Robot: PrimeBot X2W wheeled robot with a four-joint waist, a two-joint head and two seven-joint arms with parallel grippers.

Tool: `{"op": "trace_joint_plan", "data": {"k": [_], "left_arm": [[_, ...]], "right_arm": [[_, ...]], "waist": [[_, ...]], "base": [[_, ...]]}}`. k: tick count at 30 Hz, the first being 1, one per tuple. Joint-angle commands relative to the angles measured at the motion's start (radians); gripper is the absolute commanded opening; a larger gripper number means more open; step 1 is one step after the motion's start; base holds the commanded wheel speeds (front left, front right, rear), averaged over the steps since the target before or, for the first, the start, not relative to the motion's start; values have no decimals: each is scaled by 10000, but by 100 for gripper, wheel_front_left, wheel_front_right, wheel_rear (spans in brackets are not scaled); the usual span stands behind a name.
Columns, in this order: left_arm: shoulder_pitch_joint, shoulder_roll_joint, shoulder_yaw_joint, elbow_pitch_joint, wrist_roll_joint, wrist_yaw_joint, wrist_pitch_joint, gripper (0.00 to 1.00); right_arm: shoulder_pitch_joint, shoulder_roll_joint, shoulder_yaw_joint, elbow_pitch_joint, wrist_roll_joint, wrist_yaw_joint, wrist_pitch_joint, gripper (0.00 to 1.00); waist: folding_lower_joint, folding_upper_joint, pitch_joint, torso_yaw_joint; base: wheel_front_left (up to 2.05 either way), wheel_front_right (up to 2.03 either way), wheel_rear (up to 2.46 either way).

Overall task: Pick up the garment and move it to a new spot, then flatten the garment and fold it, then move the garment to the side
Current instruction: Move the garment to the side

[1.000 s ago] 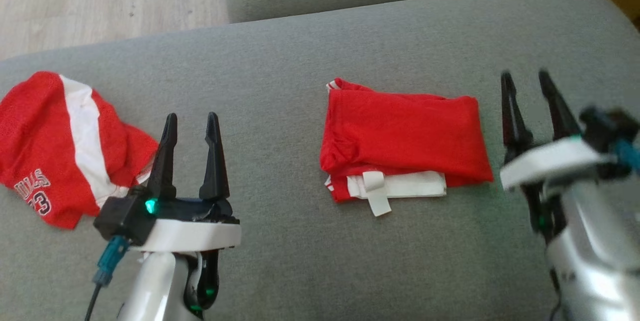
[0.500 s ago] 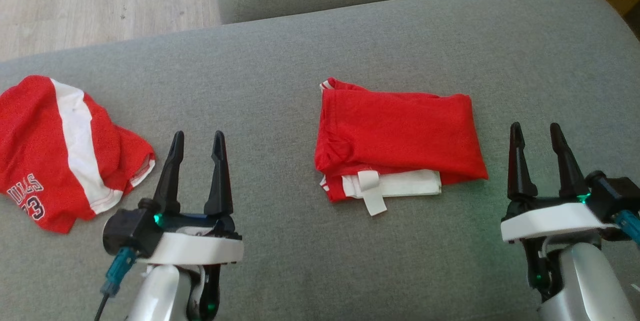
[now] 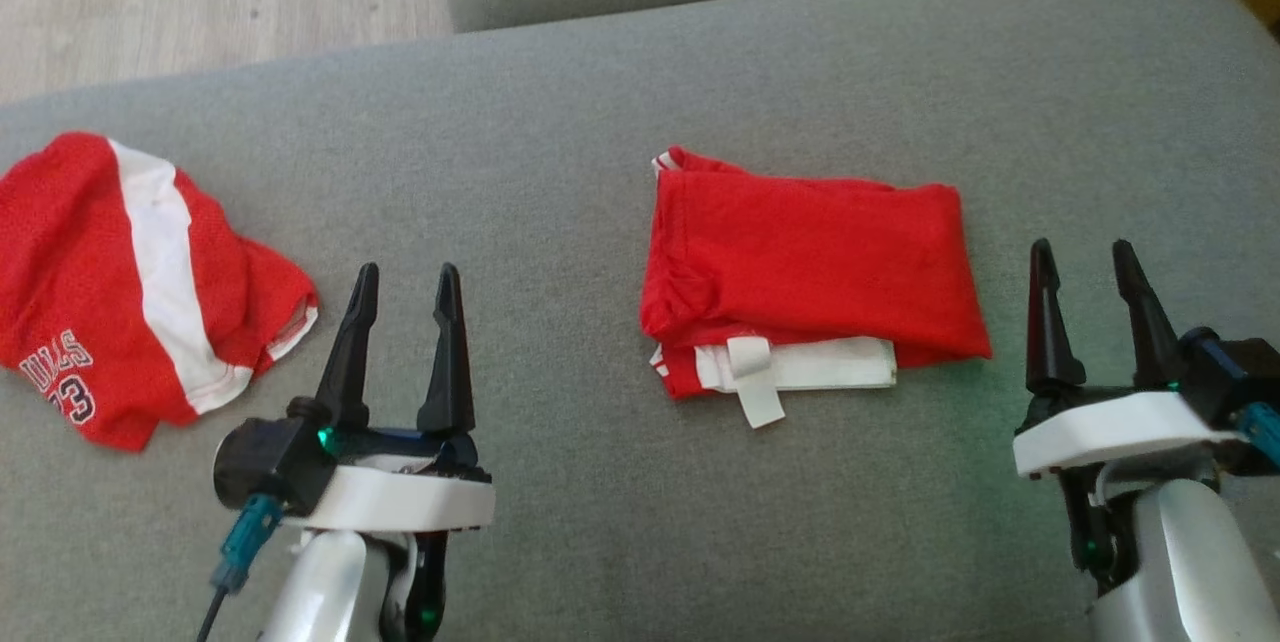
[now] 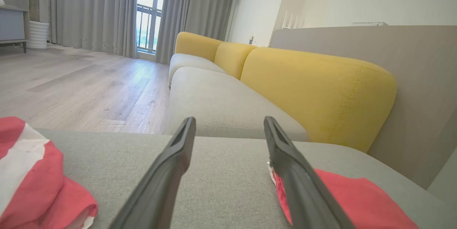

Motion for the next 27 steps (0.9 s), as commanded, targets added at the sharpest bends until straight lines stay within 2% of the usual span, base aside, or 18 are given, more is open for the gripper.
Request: {"op": "trace_joint_plan", "data": {"k": [1, 6, 16, 25, 26, 27], "left_arm": [[-427, 31, 197, -227, -45, 2, -51, 100], [-722, 31, 22, -174, -77, 6, -51, 100], [-1173, 31, -334, -54, -116, 23, -51, 100], [-1371, 31, -282, -94, -122, 69, -51, 100], [-1382, 31, -291, -108, -132, 73, -51, 100], [-1393, 31, -299, -116, -135, 79, -51, 100]], "right_arm": [[-317, -17, 114, -183, -82, -7, 173, 100], [-844, -15, -149, 433, -40, -7, 680, 100], [-1770, -14, -383, 2495, 275, -7, 1423, 100], [-2419, -13, 318, 4026, 856, -7, 1635, 100], [-2468, -13, 346, 4120, 862, -7, 1637, 95], [-2514, -13, 395, 4198, 857, -7, 1638, 17]], "waist": [[1, 0, 199, 107], [1, 0, 724, 394], [1, 0, 1413, 928], [1, 0, 1701, 958], [1, 0, 1726, 941], [1, 0, 1745, 923]], "base": [[0, 0, 0], [0, 0, 0], [0, 0, 0], [0, 0, 0], [0, 0, 0], [0, 0, 0]]}}
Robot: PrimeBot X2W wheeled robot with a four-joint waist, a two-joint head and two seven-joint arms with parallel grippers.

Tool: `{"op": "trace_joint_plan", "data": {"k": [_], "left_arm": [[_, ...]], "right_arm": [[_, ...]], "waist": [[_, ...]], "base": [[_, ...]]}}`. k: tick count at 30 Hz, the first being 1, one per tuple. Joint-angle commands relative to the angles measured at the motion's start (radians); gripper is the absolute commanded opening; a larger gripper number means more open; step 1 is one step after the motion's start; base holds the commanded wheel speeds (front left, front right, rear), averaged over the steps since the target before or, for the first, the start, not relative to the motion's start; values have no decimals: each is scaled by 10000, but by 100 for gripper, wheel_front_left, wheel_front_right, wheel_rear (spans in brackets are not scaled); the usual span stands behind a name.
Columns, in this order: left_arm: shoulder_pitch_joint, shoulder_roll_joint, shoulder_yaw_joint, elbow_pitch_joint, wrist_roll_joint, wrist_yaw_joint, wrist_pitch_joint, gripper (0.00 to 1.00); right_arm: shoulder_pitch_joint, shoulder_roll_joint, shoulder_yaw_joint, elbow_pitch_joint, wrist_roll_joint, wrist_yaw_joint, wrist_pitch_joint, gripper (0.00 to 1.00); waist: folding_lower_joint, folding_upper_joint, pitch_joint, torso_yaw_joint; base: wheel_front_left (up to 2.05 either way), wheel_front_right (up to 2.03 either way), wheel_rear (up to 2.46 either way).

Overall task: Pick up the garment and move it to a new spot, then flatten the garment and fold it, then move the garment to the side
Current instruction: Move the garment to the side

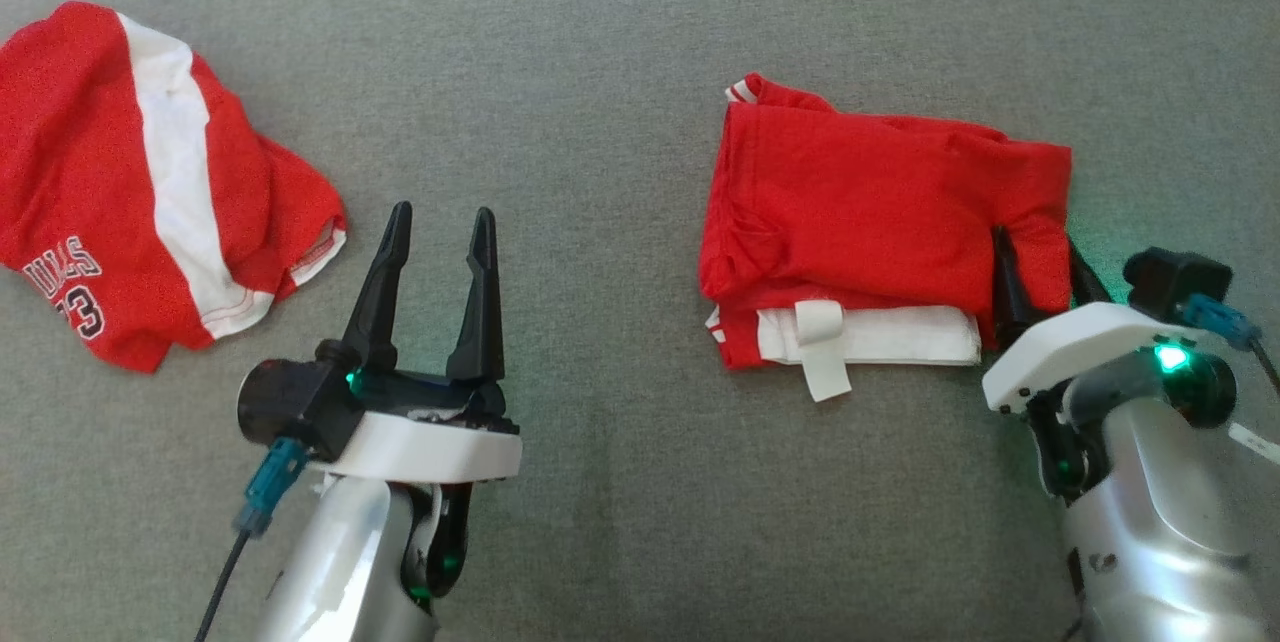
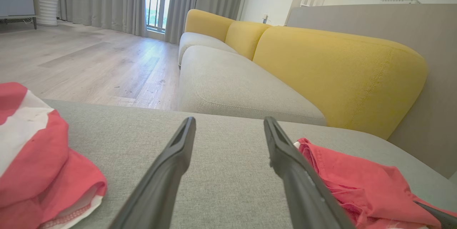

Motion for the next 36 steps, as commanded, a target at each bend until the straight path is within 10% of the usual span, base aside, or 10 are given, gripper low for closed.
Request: {"op": "trace_joint_plan", "data": {"k": [1, 10, 25, 36], "left_arm": [[-370, 35, 288, -357, -46, 57, -51, 100], [-353, 35, 372, -246, -10, 35, -51, 100], [-580, 35, 315, -512, -356, 65, -51, 100], [-839, 35, 194, -510, -434, 72, -51, 100]], "right_arm": [[29, 96, 443, 97, -13, -7, 132, 0], [-435, -397, -24, -339, -1291, -7, -353, 0], [-785, -5151, 182, -677, -1766, -7, 113, 0], [-1658, -6236, -828, 351, -2366, -7, 31, 0]], "waist": [[0, 0, 15, -29], [0, 0, -242, -293], [0, 0, 351, 210], [0, 0, 838, 557]], "base": [[0, 0, 0], [0, 0, 0], [0, 0, 0], [0, 0, 0]]}}
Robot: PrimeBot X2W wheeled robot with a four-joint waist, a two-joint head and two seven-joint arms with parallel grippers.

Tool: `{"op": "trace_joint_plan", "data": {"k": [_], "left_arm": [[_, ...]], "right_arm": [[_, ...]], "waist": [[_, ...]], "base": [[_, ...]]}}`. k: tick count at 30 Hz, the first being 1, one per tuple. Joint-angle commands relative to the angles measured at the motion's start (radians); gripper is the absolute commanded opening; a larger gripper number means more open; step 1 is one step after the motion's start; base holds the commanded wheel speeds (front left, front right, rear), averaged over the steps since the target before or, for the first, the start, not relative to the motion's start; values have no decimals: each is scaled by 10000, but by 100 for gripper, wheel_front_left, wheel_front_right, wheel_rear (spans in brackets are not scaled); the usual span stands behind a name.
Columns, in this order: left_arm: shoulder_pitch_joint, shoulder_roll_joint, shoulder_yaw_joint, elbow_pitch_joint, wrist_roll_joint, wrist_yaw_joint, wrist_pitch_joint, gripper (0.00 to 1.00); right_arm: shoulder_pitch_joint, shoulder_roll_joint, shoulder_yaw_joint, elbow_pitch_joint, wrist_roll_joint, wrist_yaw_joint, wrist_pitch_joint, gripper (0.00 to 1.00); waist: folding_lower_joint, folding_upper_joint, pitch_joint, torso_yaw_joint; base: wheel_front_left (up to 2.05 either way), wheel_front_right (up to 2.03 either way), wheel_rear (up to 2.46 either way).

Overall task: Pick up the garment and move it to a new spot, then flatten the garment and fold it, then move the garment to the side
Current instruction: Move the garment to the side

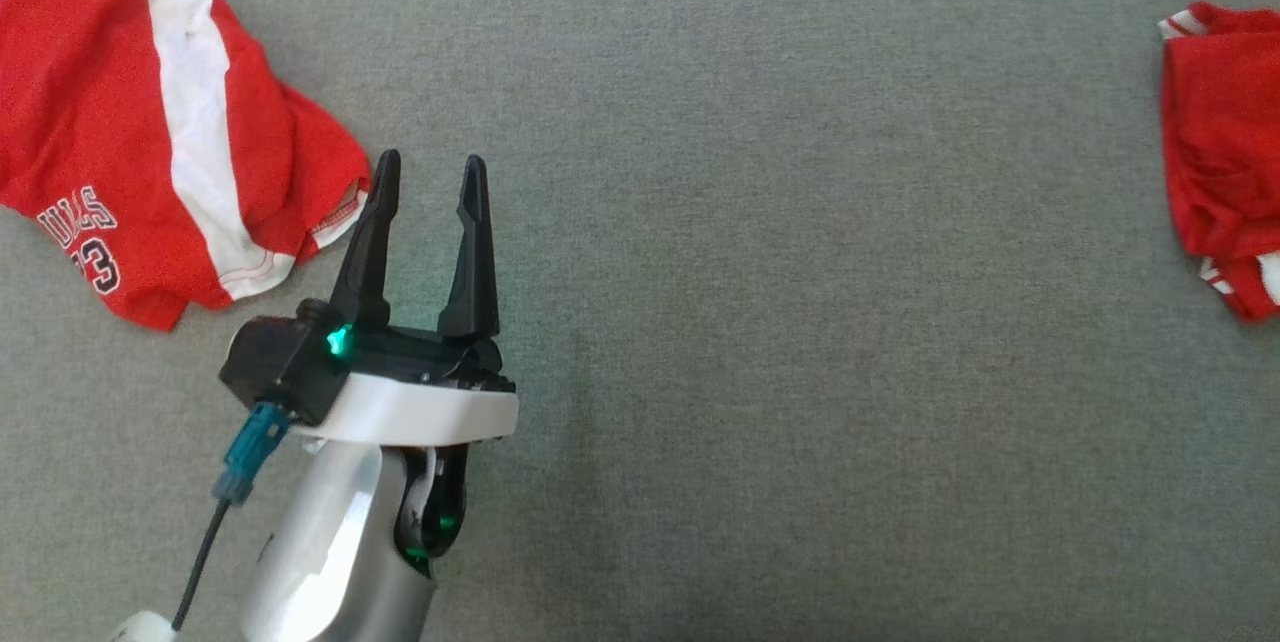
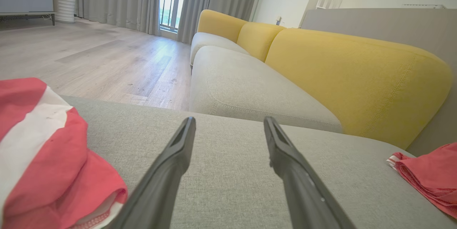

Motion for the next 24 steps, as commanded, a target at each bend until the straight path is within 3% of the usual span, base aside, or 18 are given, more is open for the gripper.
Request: {"op": "trace_joint_plan", "data": {"k": [1, 4, 5, 6, 15, 24], "left_arm": [[-269, 41, 226, -294, -60, 27, -51, 100], [-304, 41, 276, -298, -28, 22, -51, 100], [-305, 41, 285, -303, -20, 9, -51, 100], [-298, 41, 297, -294, -8, -7, -51, 100], [-3, 41, 587, -168, 81, -90, -51, 100], [722, 41, 1098, -569, 19, -112, -51, 100]], "right_arm": [[-36, -424, -77, -142, -82, -7, -88, 0], [-189, -283, -488, 42, -196, -7, -130, 0], [-217, -235, -565, 91, -258, -7, -155, 41], [-243, -181, -631, 146, -316, -7, -186, 100], [-429, 900, -444, -128, -266, -7, -1318, 100], [574, 2962, 643, -2734, 879, -7, -1399, 100]], "waist": [[-1, 0, 51, 44], [-1, 0, 81, 49], [-1, 0, 77, 49], [-1, 0, 50, 38], [-1, 0, -869, -409], [-1, 0, -2085, -959]], "base": [[0, 0, 0], [0, 0, 0], [0, 0, 0], [0, 0, 0], [0, 0, 0], [0, 0, 0]]}}
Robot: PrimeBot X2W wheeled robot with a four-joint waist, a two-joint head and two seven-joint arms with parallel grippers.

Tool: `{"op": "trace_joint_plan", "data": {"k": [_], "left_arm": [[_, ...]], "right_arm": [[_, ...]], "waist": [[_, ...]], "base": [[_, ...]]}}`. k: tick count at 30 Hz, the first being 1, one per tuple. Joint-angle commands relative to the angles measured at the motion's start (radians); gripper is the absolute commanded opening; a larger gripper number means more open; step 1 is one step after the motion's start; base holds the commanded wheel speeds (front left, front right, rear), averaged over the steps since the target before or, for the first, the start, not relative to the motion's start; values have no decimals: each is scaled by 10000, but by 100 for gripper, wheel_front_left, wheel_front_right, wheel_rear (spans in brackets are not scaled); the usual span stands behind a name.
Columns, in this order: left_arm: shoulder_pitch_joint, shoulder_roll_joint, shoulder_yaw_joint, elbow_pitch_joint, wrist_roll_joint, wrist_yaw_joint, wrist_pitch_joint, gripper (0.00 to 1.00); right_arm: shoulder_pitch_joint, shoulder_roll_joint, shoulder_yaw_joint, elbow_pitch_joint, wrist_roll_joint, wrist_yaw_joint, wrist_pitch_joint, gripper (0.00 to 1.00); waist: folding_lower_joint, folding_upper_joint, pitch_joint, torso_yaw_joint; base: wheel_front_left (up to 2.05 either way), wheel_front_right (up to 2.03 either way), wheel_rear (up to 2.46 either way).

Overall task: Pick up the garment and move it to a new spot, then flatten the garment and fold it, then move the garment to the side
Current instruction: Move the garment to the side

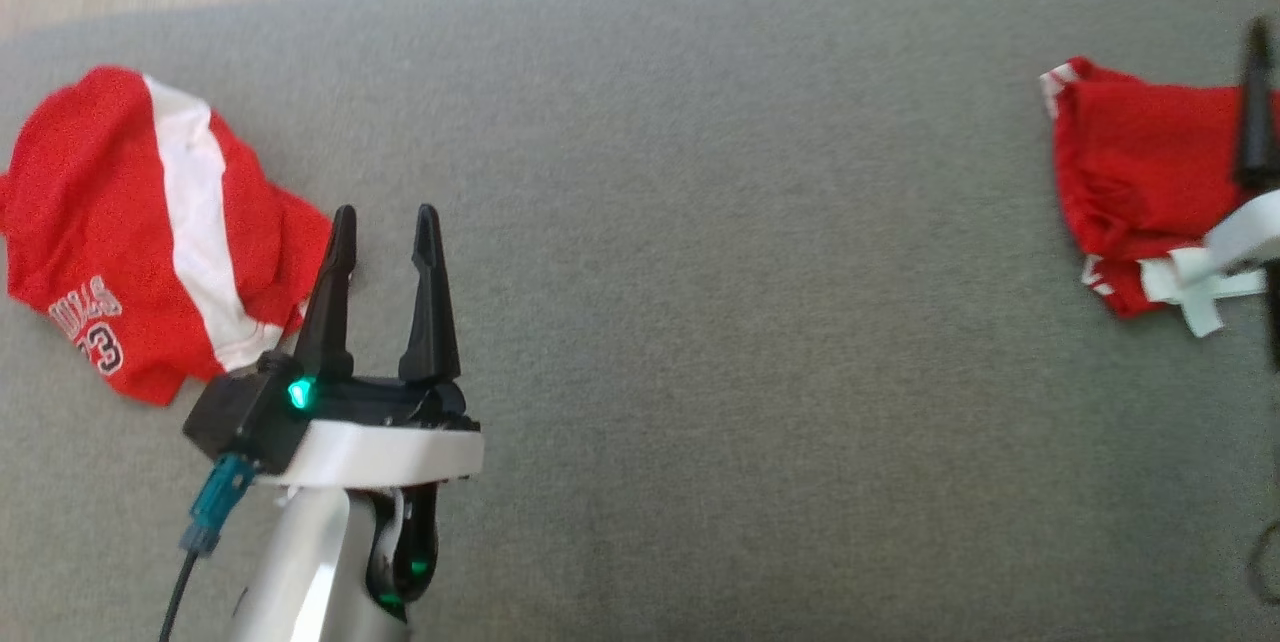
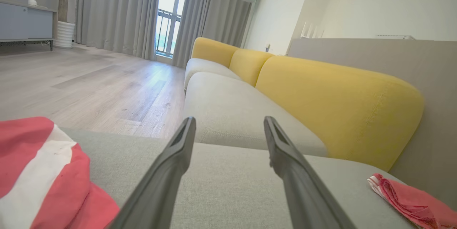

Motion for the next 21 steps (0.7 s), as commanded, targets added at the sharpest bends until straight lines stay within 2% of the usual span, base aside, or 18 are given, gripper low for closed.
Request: {"op": "trace_joint_plan", "data": {"k": [1, 6, 11, 14, 21], "left_arm": [[-107, 39, 393, -486, -82, -99, -51, 100], [302, 39, 518, -687, 6, -311, -51, 100], [551, 39, 499, -641, 105, -348, -51, 100], [691, 39, 457, -577, 151, -338, -51, 100], [1045, 39, 628, -405, 120, -300, -51, 100]], "right_arm": [[171, 114, 141, -658, 183, -7, 26, 100], [1146, 1265, 462, -2144, 563, -7, 290, 100], [2411, 2359, 578, -3065, 954, -7, 238, 100], [3156, 2685, 864, -3168, 1150, -7, 89, 100], [3838, 2828, 1631, -2765, 1929, -7, -348, 100]], "waist": [[2, 0, -316, -199], [2, 0, -707, -325], [2, 0, -923, -279], [2, 0, -997, -247], [2, 0, -1140, -335]], "base": [[0, 0, 0], [0, 0, 0], [0, 0, 0], [0, 0, 0], [0, 0, 0]]}}
